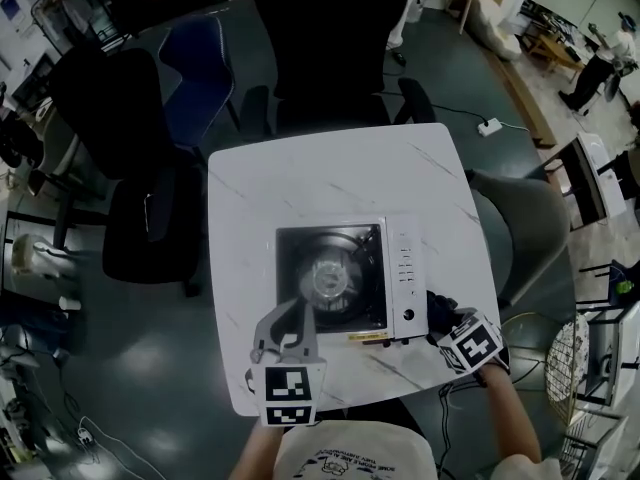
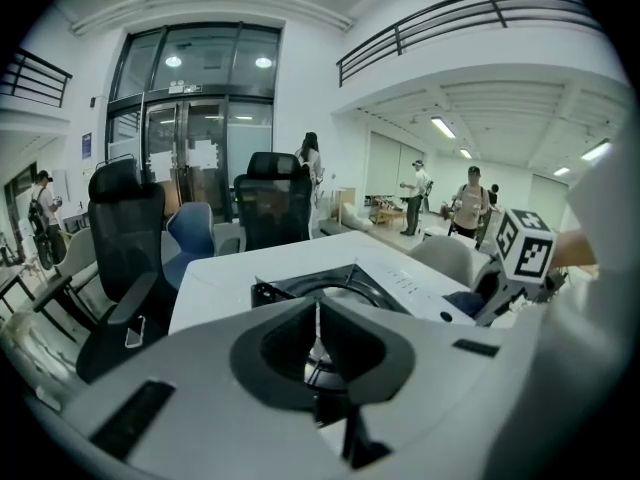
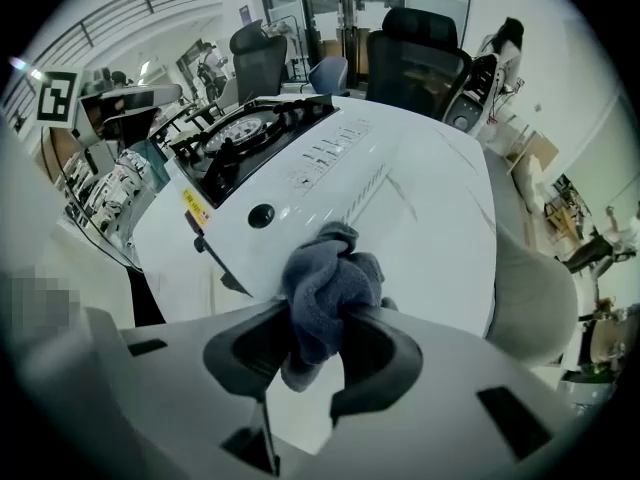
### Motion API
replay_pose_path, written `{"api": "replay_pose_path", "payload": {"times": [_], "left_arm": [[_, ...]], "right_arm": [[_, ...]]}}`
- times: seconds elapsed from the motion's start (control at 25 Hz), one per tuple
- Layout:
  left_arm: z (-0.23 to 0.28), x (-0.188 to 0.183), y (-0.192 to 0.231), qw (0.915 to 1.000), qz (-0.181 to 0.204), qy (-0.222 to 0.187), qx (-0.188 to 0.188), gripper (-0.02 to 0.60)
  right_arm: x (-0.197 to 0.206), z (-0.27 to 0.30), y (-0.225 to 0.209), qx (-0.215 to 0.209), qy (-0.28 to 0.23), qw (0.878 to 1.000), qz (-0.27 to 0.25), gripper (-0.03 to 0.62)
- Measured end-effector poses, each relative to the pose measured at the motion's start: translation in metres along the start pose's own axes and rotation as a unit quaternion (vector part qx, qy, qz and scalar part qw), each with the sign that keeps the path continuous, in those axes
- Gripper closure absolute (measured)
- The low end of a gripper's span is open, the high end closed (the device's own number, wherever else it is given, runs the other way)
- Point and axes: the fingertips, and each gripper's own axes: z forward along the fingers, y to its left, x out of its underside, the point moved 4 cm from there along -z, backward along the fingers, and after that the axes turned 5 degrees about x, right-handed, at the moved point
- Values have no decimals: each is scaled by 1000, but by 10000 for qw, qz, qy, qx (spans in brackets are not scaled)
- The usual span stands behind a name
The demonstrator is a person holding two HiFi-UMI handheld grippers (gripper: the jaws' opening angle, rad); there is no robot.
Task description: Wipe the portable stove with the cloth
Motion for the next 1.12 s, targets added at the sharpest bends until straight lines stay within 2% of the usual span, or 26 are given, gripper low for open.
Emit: {"api": "replay_pose_path", "payload": {"times": [0.4, 0.64, 0.84, 1.12], "left_arm": [[-11, 5, 17, 9997, 94, -32, 233, 560], [-17, 10, 28, 9994, 105, -50, 322, 559], [-21, 14, 37, 9992, 102, -61, 384, 559], [-31, 18, 46, 9991, 101, -74, 410, 559]], "right_arm": [[19, -20, 29, 233, -40, 9977, 637, 464], [21, -49, 45, 584, -319, 9913, 1133, 464], [-7, -74, 88, 177, -879, 9881, 1246, 464], [-49, -55, 145, -442, -1176, 9852, 1169, 464]]}}
